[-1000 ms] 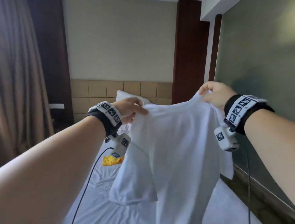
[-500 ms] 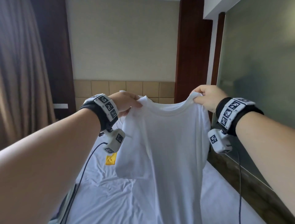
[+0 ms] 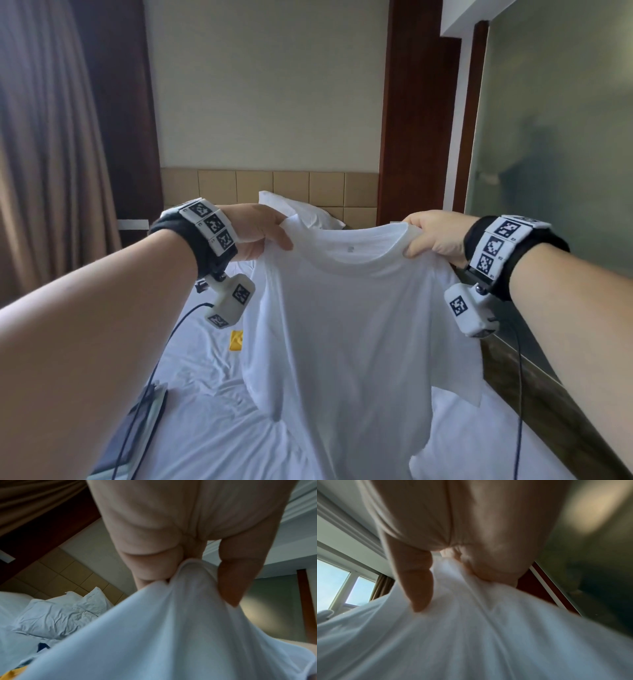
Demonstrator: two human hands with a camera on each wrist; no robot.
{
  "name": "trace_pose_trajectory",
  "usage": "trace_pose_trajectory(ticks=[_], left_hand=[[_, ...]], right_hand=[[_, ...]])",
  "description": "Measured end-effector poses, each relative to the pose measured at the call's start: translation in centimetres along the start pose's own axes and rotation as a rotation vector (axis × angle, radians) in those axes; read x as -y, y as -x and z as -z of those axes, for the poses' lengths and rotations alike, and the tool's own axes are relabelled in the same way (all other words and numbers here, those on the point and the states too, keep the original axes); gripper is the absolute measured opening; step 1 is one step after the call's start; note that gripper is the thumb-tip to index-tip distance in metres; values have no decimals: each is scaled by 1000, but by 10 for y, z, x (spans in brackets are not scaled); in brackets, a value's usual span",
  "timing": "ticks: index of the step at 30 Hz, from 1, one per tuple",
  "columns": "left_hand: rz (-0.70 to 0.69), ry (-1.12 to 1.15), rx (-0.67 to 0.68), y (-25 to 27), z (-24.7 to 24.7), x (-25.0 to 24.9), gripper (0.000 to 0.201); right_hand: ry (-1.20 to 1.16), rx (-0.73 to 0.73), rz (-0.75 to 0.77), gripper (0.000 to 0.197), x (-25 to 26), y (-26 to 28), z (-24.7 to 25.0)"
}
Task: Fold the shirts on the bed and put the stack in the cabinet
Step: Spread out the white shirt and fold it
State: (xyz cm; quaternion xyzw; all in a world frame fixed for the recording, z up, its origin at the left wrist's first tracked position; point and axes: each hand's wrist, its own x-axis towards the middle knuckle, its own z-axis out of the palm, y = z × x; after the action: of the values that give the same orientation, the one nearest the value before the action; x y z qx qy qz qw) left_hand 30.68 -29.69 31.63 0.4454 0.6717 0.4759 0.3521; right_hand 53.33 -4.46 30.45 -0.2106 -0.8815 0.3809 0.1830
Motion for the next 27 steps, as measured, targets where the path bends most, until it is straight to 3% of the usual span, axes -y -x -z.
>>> trace_pose_trajectory(ticks=[3, 5, 7, 9, 12, 15, 18, 20, 25, 27], left_hand=[[5, -56, 54, 1, 3, -5, 58], [-5, -62, 60, 3, 1, -8, 50], [-31, -55, 51, 1, 2, -8, 43], [-55, -56, 37, -3, 5, -6, 43], [-40, -139, -58, -12, 12, 0, 42], [-39, -515, -211, -18, 20, 5, 40], [-57, -735, -400, -13, 22, 4, 40], [-95, -796, -490, -9, 23, -1, 34], [33, -875, -290, 8, 28, -8, 31], [94, -885, -302, 17, 28, -9, 32]], right_hand=[[-67, 101, -30, 67, 4, 4, 1], [-119, 167, -38, 83, 2, 2, 2], [-163, 189, -41, 86, -1, -1, 3], [-153, 148, -30, 73, -2, -1, 0], [-140, 66, -22, 35, -4, -2, -2], [124, 54, 8, 2, -4, -1, -1], [600, 0, -3, 7, -3, -1, 1], [718, -74, -21, 16, -3, -4, 4], [676, -335, -54, 19, -1, -6, 16], [626, -403, -45, 17, -1, -3, 22]])
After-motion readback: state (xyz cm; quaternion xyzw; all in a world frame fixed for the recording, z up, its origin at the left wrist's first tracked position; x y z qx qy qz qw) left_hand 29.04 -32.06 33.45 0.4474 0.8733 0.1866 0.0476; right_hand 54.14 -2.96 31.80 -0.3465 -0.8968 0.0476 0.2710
